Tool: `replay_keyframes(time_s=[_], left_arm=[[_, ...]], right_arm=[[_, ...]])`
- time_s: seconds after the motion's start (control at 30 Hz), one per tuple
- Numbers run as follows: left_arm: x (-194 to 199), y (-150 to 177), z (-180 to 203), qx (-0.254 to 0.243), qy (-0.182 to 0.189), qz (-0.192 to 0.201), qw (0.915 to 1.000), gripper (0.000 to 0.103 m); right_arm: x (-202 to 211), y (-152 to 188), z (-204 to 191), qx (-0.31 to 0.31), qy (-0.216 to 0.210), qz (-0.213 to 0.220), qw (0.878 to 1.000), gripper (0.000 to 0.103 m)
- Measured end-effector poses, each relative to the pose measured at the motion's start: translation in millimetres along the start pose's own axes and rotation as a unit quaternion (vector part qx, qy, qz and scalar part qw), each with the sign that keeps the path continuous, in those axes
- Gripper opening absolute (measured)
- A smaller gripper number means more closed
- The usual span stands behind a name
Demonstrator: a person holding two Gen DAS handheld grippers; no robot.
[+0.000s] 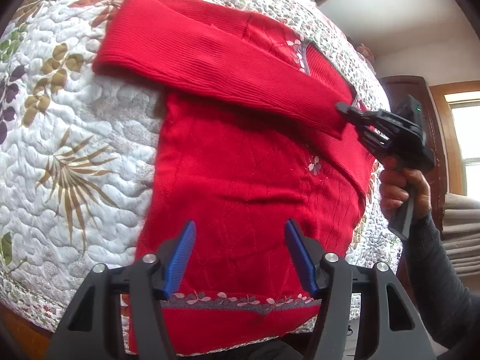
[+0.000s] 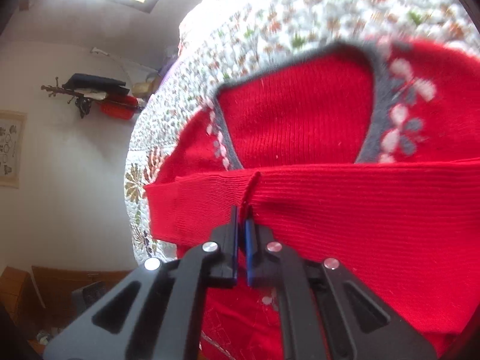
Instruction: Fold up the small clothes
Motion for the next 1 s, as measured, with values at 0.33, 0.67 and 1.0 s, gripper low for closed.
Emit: replay_keyframes(time_s=[0.33, 0.67, 1.0], left_arm=[[10.8, 2.5, 2.2, -0.001, -0.006, 0.008, 1.0000, 0.062], [9.4, 10.5, 12.0, -0.012, -0.009, 0.000, 0.9999, 0.062], [7.8, 14.8, 8.3, -0.010, -0.016, -0.006, 0.9998, 0.062]], right_arm=[[119.2, -4.2, 17.7, -0.009, 0.027, 0.098, 0.995, 0.002], [161.5, 16.4, 85.9, -0.064, 0.059, 0.123, 0.989, 0.002], [137.6, 26.2, 145.3, -0.099, 0.090, 0.105, 0.985, 0.002]])
Point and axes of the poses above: each gripper's, at about its wrist camera, not at the fingertips, and x roughly against the way its jaws point, z to its right, y to its underside, the point moved 10 cm from there along -x, roughly the way its jaws point, and after that the axes turned 1 degree about -z, right-handed, at the moved point
